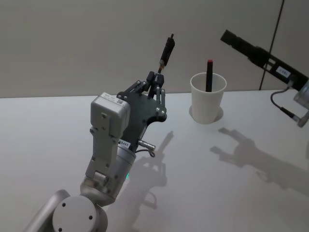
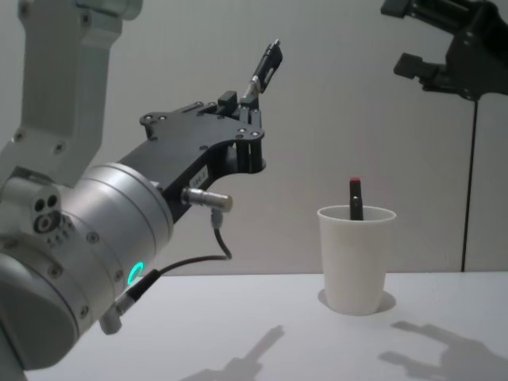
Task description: Place the pen into the pen holder.
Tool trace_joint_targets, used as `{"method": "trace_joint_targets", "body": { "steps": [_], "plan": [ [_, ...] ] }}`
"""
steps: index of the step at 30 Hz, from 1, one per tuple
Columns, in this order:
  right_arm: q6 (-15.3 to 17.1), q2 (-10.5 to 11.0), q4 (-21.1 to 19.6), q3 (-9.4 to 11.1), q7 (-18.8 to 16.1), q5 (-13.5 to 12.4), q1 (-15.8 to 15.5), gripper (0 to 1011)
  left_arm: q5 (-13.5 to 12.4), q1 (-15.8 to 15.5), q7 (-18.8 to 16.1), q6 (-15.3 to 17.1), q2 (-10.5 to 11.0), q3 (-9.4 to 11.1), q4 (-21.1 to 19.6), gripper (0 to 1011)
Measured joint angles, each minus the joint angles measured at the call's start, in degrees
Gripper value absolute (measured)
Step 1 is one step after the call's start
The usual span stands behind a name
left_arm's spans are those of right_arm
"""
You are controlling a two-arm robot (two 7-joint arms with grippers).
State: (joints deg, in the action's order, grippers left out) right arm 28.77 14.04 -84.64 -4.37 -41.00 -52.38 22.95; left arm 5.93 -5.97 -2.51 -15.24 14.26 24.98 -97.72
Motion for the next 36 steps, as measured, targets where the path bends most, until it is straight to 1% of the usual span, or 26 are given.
{"method": "trace_joint_targets", "body": {
  "steps": [1, 4, 7, 16, 19, 25, 32, 36],
  "plan": [
    [0.2, 0.0, 0.1, -0.1, -0.1, -0.6, 0.0, 1002, 0.0, 0.0, 0.0, 0.0, 0.0, 0.0, 0.0, 140],
    [0.4, 0.0, 0.2, -0.4, -0.1, -1.1, -0.1, 1002, 0.0, 0.0, 0.0, -0.1, 0.0, 0.0, 0.0, 140],
    [0.5, 0.0, 0.2, -0.6, -0.1, -1.2, -0.2, 1002, 0.0, 0.0, 0.0, -0.1, 0.0, 0.0, 0.0, 140],
    [1.2, -0.3, 0.5, -2.2, 2.3, 0.4, -1.2, 1002, -0.1, 0.1, 0.0, -0.2, 0.0, 0.0, -0.1, 140],
    [1.7, -0.6, 0.7, -3.1, 3.4, 1.1, -1.4, 1002, -0.1, 0.1, 0.0, -0.2, 0.0, 0.0, -0.1, 140],
    [2.3, -1.4, 1.1, -4.3, 4.6, 1.2, -1.4, 1002, -0.1, 0.1, 0.0, -0.2, 0.0, 0.0, -0.1, 140],
    [3.3, -2.6, 1.2, -5.8, 5.6, -0.3, -1.2, 1002, -0.1, 0.1, 0.0, -0.2, 0.0, 0.0, -0.1, 140],
    [4.1, -3.4, 1.0, -6.7, 6.4, -1.9, -0.9, 1002, -0.1, 0.1, 0.0, -0.2, 0.0, 0.0, 0.0, 139]
  ]
}}
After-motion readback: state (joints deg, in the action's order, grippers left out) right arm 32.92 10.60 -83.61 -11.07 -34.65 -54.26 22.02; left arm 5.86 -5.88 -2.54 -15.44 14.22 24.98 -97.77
